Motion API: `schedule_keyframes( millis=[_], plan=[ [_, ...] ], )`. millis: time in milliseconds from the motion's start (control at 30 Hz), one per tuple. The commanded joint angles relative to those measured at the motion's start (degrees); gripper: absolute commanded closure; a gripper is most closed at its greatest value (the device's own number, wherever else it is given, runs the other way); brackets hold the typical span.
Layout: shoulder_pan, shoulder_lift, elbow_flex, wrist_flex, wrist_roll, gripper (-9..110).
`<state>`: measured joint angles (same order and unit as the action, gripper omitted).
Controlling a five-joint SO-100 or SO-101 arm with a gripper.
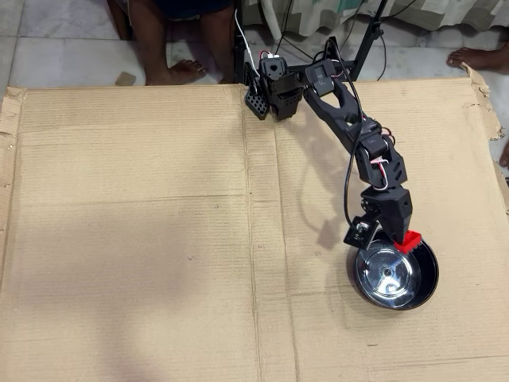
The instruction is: Grasp a lego block and put it in the bin.
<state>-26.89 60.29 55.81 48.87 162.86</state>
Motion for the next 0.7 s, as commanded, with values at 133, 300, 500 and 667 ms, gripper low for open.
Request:
schedule_keyframes(
  millis=[133, 300, 500, 667],
  plan=[
    [-1.32, -4.13, -4.22, -9.76, 2.20, 101],
    [-1.32, -10.63, -10.20, -10.72, 2.20, 101],
    [-0.97, -12.66, -11.25, -10.11, 2.20, 100],
    [-0.79, -12.57, -11.16, -10.11, 2.11, 88]
  ],
)
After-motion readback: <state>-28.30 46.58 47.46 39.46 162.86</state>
